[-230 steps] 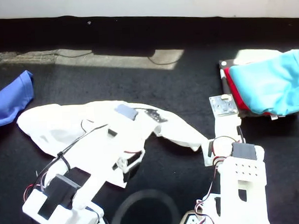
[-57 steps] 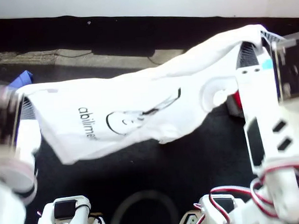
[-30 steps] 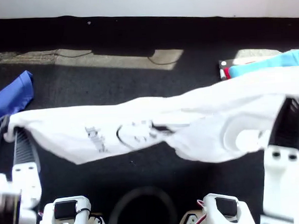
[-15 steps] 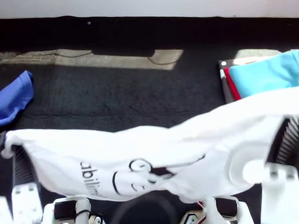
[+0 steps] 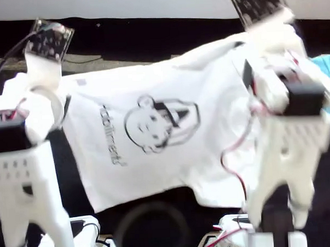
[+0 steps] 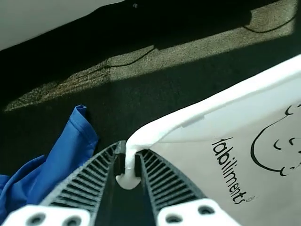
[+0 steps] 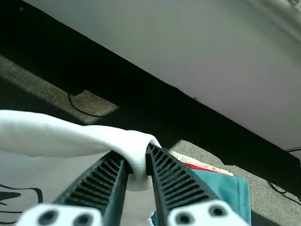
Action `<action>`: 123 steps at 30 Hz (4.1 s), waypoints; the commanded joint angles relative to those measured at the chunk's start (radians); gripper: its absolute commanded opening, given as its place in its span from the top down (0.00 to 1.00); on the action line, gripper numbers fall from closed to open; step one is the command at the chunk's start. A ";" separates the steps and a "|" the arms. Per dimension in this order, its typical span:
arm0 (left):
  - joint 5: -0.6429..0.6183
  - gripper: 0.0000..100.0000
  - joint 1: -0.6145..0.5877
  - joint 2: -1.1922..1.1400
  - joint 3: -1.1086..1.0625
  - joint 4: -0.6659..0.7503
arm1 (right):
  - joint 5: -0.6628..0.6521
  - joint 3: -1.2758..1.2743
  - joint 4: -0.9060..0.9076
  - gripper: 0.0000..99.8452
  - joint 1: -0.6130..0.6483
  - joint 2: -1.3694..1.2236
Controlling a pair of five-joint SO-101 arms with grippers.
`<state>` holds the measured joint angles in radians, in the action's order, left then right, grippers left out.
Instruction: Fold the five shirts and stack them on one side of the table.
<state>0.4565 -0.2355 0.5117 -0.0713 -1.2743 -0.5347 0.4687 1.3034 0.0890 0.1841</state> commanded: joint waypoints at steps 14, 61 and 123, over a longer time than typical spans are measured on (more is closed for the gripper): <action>0.009 0.99 -0.016 -0.716 0.625 0.061 | 0.003 -0.024 -0.423 0.99 0.012 -0.404; 0.006 0.99 0.015 -0.412 -0.242 -0.275 | 0.189 -0.348 0.311 0.99 0.010 -0.236; 0.061 0.81 -0.050 -0.305 -0.257 -0.321 | 0.057 -0.878 0.302 0.81 -0.054 0.366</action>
<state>0.5040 -0.2493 0.1803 -0.4687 -1.5643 -0.4733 -0.5102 1.5980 0.0399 0.5217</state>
